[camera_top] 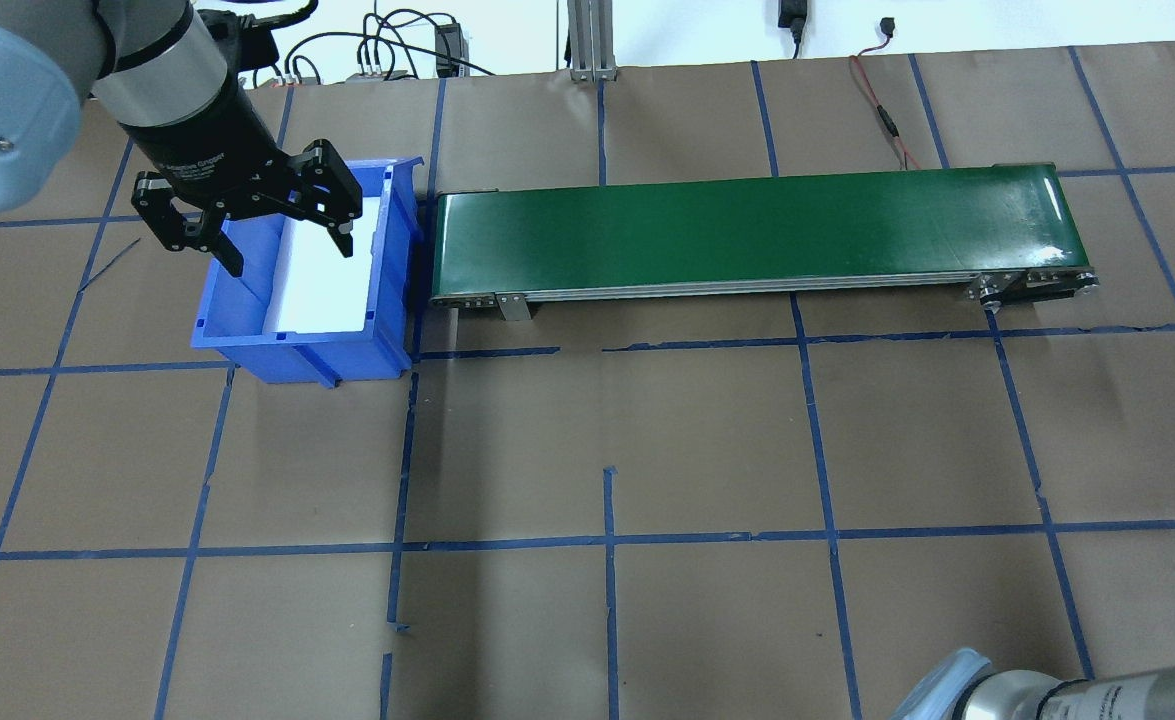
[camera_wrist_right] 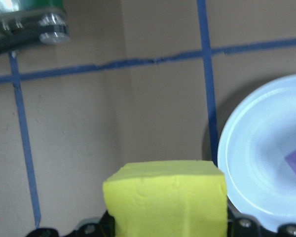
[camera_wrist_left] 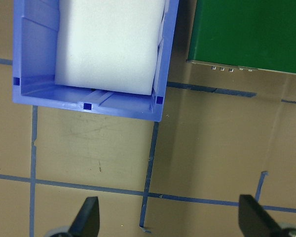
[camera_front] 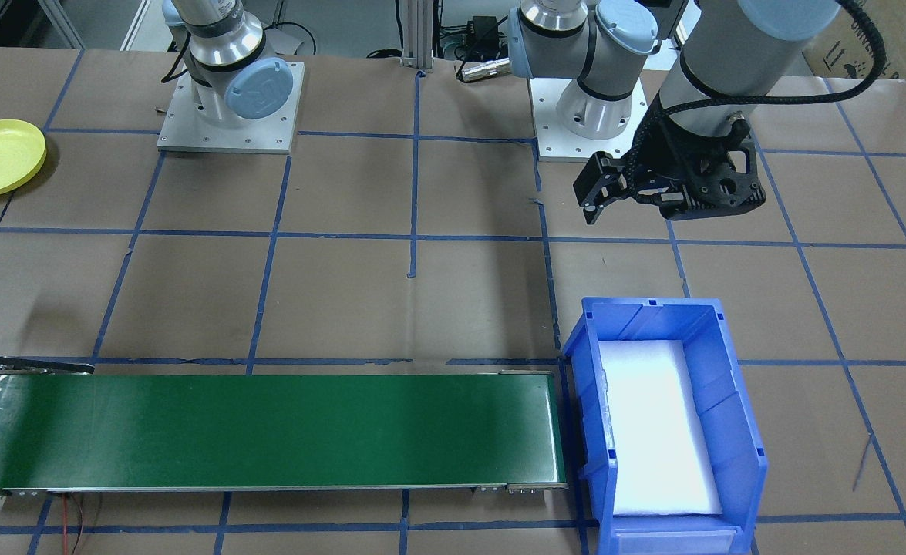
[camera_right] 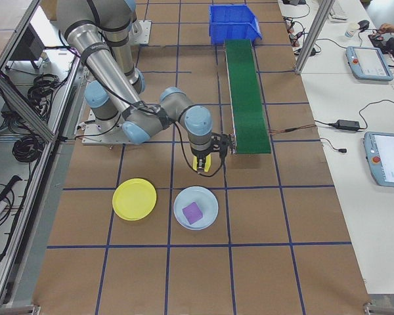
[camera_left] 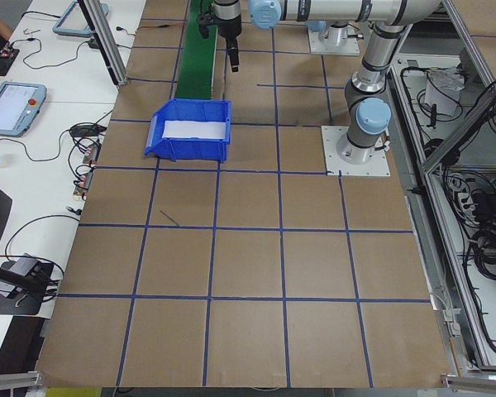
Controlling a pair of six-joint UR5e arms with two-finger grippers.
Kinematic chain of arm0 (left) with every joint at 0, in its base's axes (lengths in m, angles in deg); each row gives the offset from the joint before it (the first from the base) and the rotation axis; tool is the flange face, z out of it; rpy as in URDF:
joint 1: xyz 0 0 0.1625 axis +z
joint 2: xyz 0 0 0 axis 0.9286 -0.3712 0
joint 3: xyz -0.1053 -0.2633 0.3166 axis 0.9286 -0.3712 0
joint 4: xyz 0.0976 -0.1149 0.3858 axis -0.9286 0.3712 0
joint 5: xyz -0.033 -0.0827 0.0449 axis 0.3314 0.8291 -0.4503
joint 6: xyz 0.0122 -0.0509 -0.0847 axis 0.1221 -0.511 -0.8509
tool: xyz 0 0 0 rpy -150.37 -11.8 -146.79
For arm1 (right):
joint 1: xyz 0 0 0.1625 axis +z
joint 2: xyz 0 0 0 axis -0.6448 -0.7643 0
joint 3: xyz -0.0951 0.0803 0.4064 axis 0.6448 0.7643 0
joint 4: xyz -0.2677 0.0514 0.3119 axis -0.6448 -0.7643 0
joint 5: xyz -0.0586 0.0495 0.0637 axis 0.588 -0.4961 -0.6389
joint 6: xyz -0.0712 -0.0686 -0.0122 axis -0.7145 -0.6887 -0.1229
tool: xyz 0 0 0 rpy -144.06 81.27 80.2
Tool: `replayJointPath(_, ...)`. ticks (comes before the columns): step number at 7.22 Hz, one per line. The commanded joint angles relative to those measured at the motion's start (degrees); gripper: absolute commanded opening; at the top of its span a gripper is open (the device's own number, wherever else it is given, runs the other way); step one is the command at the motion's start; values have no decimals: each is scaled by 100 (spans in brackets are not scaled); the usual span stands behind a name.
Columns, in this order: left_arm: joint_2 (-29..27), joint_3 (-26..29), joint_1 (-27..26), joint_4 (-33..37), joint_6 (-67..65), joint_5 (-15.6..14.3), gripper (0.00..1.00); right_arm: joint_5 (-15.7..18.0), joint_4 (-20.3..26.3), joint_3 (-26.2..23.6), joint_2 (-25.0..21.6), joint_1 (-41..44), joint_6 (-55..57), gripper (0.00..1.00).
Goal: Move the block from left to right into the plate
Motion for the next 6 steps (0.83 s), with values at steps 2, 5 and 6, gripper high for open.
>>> replayJointPath(2,-1,0,4,0,0,0,100,159,-48,-806,-216,-1580,-824,35)
replayJointPath(5,-1,-27,-5,-9,0,0,100,266,-501,-1143,-181,-2279,-1282,71)
replayJointPath(6,-1,-27,-5,-9,0,0,100,292,-600,-1143,-129,-2323,-1283,99)
